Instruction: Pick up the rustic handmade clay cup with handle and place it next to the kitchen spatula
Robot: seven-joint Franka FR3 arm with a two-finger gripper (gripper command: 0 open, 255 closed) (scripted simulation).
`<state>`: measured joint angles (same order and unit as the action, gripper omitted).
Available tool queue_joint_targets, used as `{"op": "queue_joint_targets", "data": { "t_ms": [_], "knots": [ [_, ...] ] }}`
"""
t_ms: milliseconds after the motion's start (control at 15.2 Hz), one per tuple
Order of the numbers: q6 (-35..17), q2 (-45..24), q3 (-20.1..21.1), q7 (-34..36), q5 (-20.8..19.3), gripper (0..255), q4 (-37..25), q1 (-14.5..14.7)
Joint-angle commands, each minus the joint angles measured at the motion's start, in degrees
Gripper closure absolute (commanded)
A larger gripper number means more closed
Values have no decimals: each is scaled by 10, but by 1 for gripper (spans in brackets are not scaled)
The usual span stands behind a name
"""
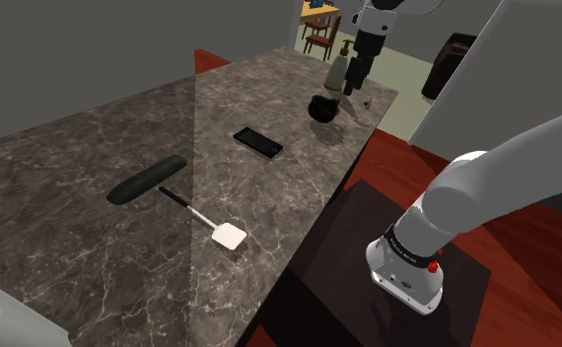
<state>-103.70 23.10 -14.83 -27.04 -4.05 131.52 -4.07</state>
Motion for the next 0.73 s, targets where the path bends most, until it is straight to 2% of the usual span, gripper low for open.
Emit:
{"op": "queue_joint_targets", "data": {
  "t_ms": [0,330,660],
  "knots": [
    [-21,-41,-18,-29,3,0,-18,-1],
    [-57,-146,-59,-107,24,0,-81,-8],
    [-75,-261,-86,-187,66,0,-163,-23]
  ]
}}
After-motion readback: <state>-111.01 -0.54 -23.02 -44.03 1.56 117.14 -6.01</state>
